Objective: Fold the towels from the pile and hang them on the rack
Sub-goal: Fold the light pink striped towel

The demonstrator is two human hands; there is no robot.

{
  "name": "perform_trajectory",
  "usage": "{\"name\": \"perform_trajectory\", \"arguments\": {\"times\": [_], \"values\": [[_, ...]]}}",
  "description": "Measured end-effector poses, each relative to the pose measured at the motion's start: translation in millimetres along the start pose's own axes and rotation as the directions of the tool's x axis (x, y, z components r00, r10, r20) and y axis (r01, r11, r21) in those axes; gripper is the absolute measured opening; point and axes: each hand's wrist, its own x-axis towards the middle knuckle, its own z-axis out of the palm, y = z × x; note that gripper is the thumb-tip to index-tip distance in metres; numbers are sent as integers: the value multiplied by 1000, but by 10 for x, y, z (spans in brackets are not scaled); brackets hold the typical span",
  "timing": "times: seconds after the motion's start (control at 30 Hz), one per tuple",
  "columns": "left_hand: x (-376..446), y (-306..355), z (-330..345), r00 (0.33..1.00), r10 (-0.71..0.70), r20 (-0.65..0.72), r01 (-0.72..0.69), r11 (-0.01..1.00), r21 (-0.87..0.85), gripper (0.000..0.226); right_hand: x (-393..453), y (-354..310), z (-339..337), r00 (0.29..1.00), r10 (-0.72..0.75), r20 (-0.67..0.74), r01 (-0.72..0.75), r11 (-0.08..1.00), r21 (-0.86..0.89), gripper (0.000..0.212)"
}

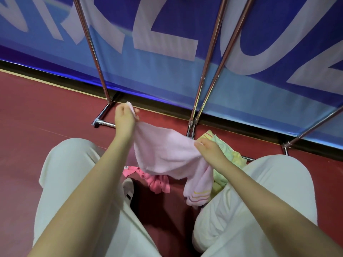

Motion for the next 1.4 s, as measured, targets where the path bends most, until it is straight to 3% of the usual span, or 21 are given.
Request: {"name": "perform_trajectory", "arguments": {"times": [0.07, 0.17, 0.27, 0.33, 0.53, 0.6, 0.7, 0.8, 1.0, 1.17, 1.4], "values": [[-73, -102, 95, 997, 13, 75, -19, 997, 79, 24, -11, -215, -61, 995, -67, -69, 74, 991, 108, 13], [-315, -180, 266, 972, 88, 216, -136, 967, 216, 28, -28, -411, -141, 987, -146, -61, 156, 959, 238, 11], [-525, -218, 393, 905, 139, 401, -253, 935, 247, 11, 3, -522, -216, 983, -174, -56, 182, 924, 336, 9], [-559, -231, 440, 857, 155, 491, -301, 924, 234, 15, 32, -558, -256, 981, -183, -66, 194, 896, 400, 11], [-716, -164, 542, 755, 44, 655, -245, 945, 218, 36, 51, -561, -323, 978, -149, -147, 202, 854, 479, 15], [-753, -174, 553, 739, 53, 672, -261, 942, 212, 32, 42, -530, -335, 977, -137, -161, 197, 864, 464, 14], [-755, -146, 551, 776, 98, 623, -246, 957, 156, 20, 42, -446, -342, 978, -118, -173, 179, 901, 396, 9], [-683, -93, 519, 834, 129, 537, -239, 961, 141, 15, 22, -318, -306, 978, -156, -141, 187, 952, 242, 18], [-485, 42, 406, 961, 44, 274, -71, 994, 87, 14, -82, -35, -273, 987, -115, -110, 133, 975, 176, 38], [-404, -16, 313, 986, 67, 151, -79, 994, 81, 10, -218, 204, -241, 994, -110, -22, 110, 994, -11, 43], [-211, 7, 166, 997, 59, -44, -60, 998, -6, 12, -252, 340, -270, 997, -62, 38, 65, 993, -94, 41]]}}
